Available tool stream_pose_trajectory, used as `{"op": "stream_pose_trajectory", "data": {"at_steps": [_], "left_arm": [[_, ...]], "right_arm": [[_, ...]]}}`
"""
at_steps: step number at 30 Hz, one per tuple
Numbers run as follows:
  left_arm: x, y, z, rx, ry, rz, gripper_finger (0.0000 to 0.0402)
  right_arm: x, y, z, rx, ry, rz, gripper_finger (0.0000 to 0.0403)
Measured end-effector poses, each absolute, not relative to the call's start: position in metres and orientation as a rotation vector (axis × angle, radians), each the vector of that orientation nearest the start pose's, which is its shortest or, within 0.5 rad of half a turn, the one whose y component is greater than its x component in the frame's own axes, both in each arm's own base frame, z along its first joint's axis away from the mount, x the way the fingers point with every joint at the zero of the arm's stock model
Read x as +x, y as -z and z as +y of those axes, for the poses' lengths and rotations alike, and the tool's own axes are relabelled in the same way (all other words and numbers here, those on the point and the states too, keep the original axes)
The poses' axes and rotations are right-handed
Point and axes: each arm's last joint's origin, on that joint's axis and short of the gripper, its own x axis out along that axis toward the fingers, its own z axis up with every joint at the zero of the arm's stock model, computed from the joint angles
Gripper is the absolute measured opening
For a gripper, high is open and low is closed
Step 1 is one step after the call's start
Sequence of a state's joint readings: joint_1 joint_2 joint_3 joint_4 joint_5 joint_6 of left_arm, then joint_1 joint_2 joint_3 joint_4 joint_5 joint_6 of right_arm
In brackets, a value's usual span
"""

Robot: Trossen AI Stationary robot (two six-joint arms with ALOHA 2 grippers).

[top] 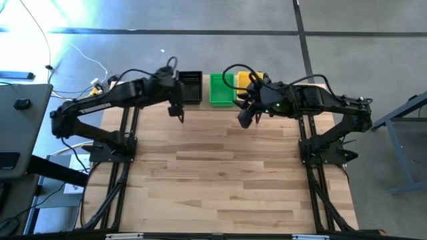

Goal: Stack baskets on shelf by color
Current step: Return to Home Position

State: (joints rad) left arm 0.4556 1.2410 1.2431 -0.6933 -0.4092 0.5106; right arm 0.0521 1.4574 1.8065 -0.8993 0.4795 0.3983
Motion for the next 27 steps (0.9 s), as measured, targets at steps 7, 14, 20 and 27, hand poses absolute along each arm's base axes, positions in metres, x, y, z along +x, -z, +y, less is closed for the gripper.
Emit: {"op": "stream_pose_trajectory", "data": {"at_steps": [7,14,20,27], "left_arm": [[0.197,-0.364,0.092,0.063,-0.406,0.628,0.0117],[0.170,-0.325,0.067,-0.046,-0.398,0.495,0.0117],[0.148,-0.289,0.048,-0.122,-0.431,0.414,0.0117],[0.125,-0.252,0.032,-0.155,-0.424,0.282,0.0117]], "right_arm": [[0.277,-0.451,-0.006,0.112,0.553,0.522,0.0110],[0.272,-0.445,-0.018,0.122,0.590,0.596,0.0110],[0.273,-0.444,-0.030,0.126,0.587,0.610,0.0110],[0.274,-0.442,-0.043,0.142,0.584,0.627,0.0110]]}}
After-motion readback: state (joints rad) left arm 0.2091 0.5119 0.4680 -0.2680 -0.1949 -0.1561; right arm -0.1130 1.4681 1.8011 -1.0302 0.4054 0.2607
